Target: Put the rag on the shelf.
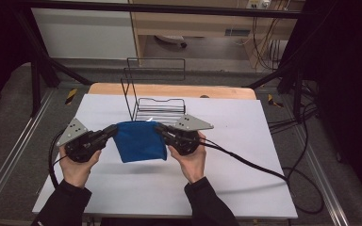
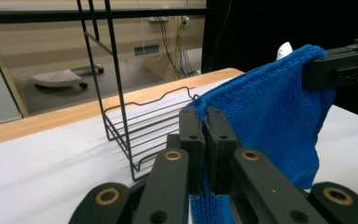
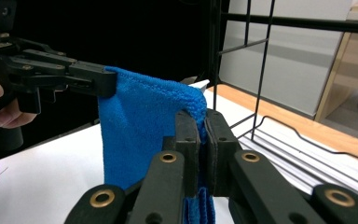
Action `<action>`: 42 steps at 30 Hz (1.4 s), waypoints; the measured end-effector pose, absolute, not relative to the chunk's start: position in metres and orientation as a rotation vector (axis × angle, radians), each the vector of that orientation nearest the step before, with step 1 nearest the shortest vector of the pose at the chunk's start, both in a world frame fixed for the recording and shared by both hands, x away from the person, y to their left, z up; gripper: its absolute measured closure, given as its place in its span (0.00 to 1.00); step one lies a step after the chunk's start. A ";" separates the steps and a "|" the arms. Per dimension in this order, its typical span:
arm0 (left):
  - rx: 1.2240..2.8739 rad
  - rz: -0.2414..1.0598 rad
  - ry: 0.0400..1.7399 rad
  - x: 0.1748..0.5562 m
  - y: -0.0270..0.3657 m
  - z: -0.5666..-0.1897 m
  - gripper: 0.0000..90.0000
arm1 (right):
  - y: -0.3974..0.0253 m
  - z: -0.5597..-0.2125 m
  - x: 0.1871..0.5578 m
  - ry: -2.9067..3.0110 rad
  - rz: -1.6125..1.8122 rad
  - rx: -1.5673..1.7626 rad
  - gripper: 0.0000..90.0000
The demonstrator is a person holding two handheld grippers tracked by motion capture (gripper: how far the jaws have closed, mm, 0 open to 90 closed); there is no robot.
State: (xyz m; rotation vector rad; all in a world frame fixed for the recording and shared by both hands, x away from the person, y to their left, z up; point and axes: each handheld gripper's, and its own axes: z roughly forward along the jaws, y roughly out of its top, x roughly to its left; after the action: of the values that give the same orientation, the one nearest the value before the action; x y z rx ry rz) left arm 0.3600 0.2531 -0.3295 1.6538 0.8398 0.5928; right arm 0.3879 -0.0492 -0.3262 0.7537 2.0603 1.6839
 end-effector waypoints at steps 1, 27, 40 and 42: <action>1.652 0.593 0.835 0.360 0.253 -0.328 0.96 | -0.051 -0.324 0.388 2.048 1.693 0.752 0.96; 1.553 0.659 0.790 0.366 0.252 -0.292 0.96 | -0.049 -0.283 0.388 1.973 1.692 0.664 0.96; 1.498 0.685 0.756 0.374 0.246 -0.273 0.97 | -0.054 -0.267 0.392 1.894 1.713 0.652 0.96; 1.494 0.695 0.749 0.375 0.244 -0.270 0.97 | -0.054 -0.266 0.392 1.886 1.716 0.651 0.96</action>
State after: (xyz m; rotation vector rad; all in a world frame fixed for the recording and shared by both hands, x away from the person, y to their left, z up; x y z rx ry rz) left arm 0.3752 0.2439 -0.2696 1.4942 0.7495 0.6945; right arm 0.3925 -0.0544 -0.2662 0.6511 1.8859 1.7155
